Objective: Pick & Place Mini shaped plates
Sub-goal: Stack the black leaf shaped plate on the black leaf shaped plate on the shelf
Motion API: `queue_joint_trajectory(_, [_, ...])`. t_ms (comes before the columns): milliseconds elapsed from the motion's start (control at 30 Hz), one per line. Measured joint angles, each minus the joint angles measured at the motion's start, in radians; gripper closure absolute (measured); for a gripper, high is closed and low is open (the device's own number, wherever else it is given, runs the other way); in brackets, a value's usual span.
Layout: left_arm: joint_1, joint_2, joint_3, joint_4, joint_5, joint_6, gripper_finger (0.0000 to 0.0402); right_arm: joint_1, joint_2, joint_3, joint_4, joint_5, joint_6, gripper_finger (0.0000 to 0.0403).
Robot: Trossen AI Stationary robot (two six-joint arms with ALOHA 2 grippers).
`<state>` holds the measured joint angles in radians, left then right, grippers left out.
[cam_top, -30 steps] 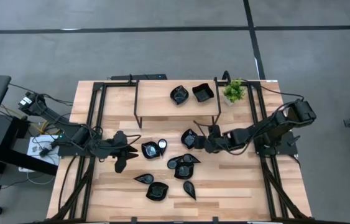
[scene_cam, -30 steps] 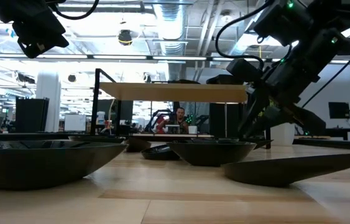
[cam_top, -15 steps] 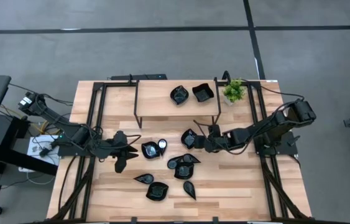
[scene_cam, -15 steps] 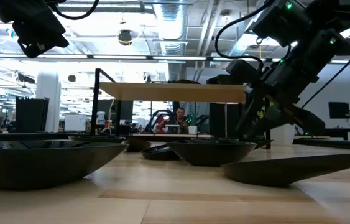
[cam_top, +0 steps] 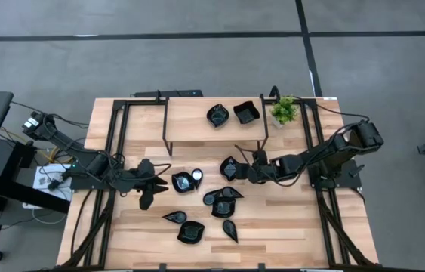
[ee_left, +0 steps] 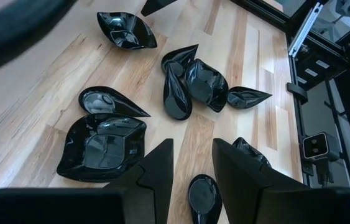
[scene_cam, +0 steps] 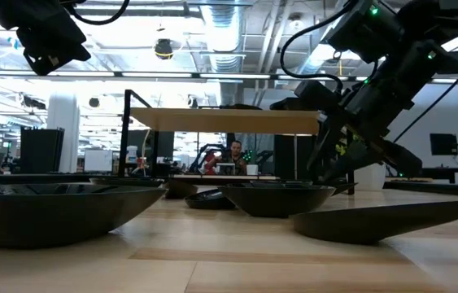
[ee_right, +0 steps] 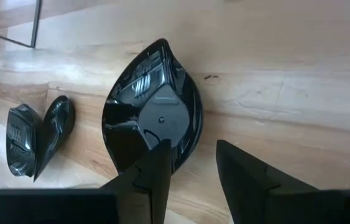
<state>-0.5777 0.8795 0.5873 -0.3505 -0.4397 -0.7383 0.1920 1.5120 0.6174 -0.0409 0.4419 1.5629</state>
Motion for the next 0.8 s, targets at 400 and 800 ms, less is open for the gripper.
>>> queue_joint_trajectory(400, [0.0, 0.0, 0.0, 0.01, 0.0, 0.0, 0.0289, -0.026, 0.024, 0.001, 0.019, -0.011, -0.055, 0.0279])
queue_joint_trajectory(800, [0.0, 0.0, 0.0, 0.019, 0.0, 0.0, 0.0289, -0.032, 0.13, 0.001, 0.17, -0.039, -0.052, 0.028])
